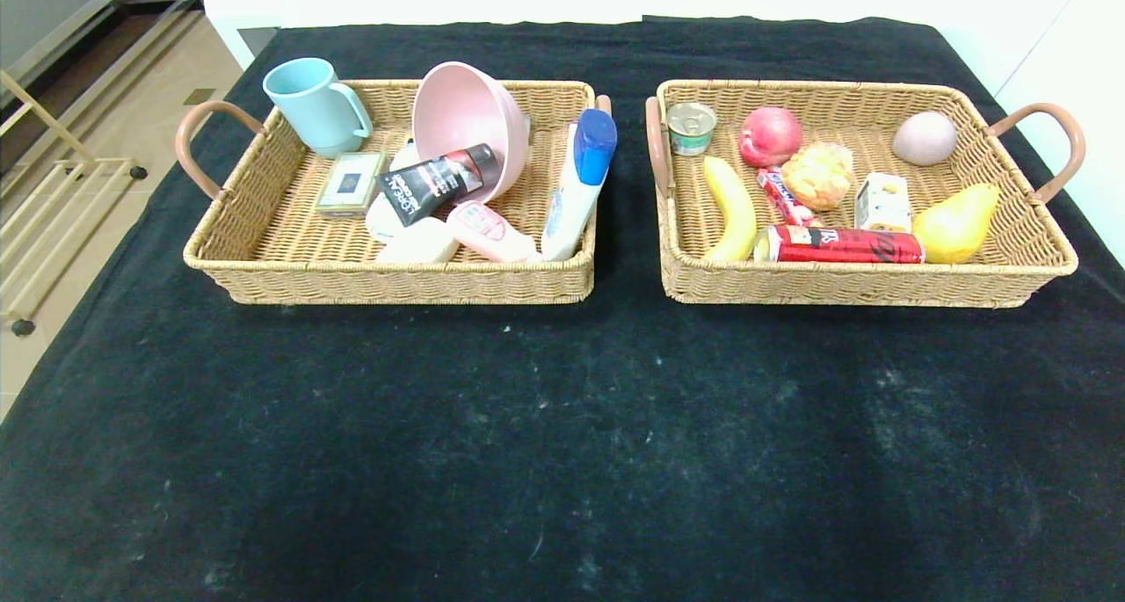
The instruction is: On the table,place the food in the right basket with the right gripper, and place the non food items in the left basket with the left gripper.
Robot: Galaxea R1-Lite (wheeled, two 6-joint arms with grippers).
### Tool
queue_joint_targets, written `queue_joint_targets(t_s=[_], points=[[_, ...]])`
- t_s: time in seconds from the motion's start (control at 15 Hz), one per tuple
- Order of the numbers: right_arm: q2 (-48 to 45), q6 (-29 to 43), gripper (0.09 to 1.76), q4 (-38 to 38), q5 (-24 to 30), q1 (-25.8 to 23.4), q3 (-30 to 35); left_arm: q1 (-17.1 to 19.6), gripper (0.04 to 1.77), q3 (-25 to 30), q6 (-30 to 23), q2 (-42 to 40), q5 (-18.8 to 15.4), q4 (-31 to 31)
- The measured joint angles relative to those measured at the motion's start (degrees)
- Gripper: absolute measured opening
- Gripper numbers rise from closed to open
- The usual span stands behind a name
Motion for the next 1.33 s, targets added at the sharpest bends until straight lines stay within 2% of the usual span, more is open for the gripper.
queue_joint_targets(t_s=[0.33, 0.47, 0.6, 0.67, 0.87, 1.13, 1.33], points=[[-3.1, 0.4, 1.7, -1.1, -0.3, -0.1, 0.9, 2.5, 1.72, 6.2, 0.2, -6.6, -6.1, -1.0], [-3.5, 1.8, 1.7, -3.9, -0.3, -0.1, 1.9, 2.7, 1.72, 11.4, 0.1, -9.8, -7.8, -4.9], [-3.6, 2.6, 1.71, -10.7, 0.3, -0.1, 4.9, 2.8, 1.72, 18.9, -0.3, -12.3, -7.8, -13.2], [-3.7, 2.9, 1.71, -15.6, 0.8, -0.1, 7.1, 2.8, 1.72, 22.7, -0.9, -13.2, -7.4, -19.4], [-3.7, 3.3, 1.71, -31.0, 1.3, -0.1, 16.3, 2.9, 1.72, 34.0, -3.9, -14.7, -5.4, -32.4], [-3.7, 3.0, 1.71, -44.8, 2.1, -0.1, 28.1, 2.9, 1.72, 44.9, -4.6, -15.3, -4.1, -36.1], [-3.7, 2.8, 1.71, -41.9, 3.1, -0.1, 31.0, 2.9, 1.72, 49.4, -4.8, -15.3, -4.1, -36.0]])
